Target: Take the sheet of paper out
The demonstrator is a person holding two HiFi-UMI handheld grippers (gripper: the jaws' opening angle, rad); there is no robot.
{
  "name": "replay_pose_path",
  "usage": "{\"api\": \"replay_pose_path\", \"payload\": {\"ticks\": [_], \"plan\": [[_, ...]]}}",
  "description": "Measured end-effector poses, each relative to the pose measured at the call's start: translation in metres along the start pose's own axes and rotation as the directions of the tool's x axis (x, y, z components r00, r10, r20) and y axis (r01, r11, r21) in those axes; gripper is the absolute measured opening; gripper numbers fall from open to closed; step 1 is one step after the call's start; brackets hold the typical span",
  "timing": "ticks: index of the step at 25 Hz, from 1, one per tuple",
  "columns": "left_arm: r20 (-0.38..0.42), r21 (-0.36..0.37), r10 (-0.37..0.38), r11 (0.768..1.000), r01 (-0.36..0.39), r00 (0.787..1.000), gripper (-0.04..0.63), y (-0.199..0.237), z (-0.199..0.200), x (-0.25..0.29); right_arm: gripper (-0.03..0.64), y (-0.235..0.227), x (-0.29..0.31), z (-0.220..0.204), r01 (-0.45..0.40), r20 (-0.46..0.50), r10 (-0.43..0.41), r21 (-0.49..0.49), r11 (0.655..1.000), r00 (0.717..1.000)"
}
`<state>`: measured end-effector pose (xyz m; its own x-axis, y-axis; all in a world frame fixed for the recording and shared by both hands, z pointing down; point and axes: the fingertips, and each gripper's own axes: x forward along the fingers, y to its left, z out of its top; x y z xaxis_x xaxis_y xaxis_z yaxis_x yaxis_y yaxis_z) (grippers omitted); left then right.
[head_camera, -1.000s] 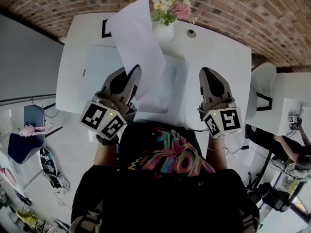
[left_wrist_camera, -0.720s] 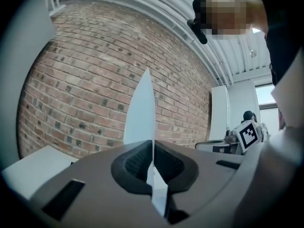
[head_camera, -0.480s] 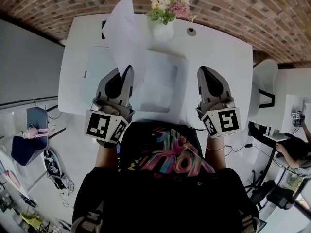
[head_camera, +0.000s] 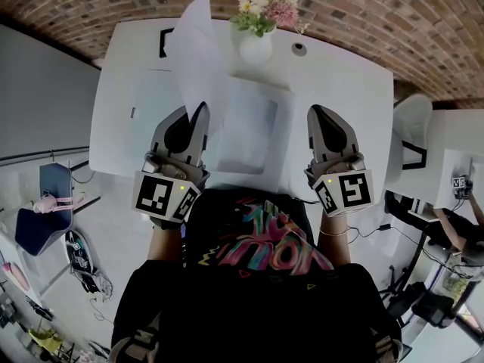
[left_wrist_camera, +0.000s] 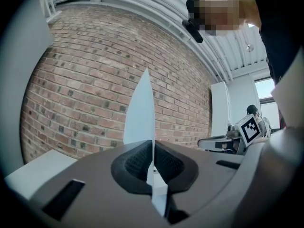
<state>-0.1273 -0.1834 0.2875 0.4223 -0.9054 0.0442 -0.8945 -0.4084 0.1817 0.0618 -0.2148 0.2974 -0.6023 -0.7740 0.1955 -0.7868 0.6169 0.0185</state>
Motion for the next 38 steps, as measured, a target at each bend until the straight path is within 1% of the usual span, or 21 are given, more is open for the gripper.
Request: {"api": "replay_pose_path", "payload": {"ticks": [17, 23, 31, 34, 38], "plan": [[-0.015, -0.034, 0.012, 0.999, -0.013, 1.0, 0.023, 0.0033, -0.0069, -0.0001, 0.017, 0.0024, 0.0025, -0.0028, -0.029, -0.013, 0.029, -0.001, 1.0, 0.999], [-0.013, -0.036, 0.005, 0.999, -0.006, 1.0, 0.023, 0.0047, -0.0072, 0.0013, 0.017, 0.004, 0.0045, -0.0054, -0.04, -0.028, 0.04, -0.002, 0.999, 0.999], [-0.01, -0.045, 0.008, 0.999, -0.008, 1.0, 0.023, 0.0092, -0.007, 0.002, 0.017, 0.0033, 0.0058, -0.0045, -0.035, -0.019, 0.035, 0.002, 0.999, 0.999], [-0.017, -0.038, 0.005, 0.999, -0.006, 1.0, 0.023, 0.0091, -0.0087, 0.0013, 0.017, 0.0033, 0.0052, -0.005, -0.035, -0.021, 0.035, 0.003, 0.999, 0.999], [-0.023, -0.047, 0.008, 0.999, -0.009, 1.0, 0.023, 0.0093, -0.0098, 0.0015, 0.017, 0.004, 0.006, -0.0044, -0.036, -0.018, 0.036, 0.003, 0.999, 0.999]]}}
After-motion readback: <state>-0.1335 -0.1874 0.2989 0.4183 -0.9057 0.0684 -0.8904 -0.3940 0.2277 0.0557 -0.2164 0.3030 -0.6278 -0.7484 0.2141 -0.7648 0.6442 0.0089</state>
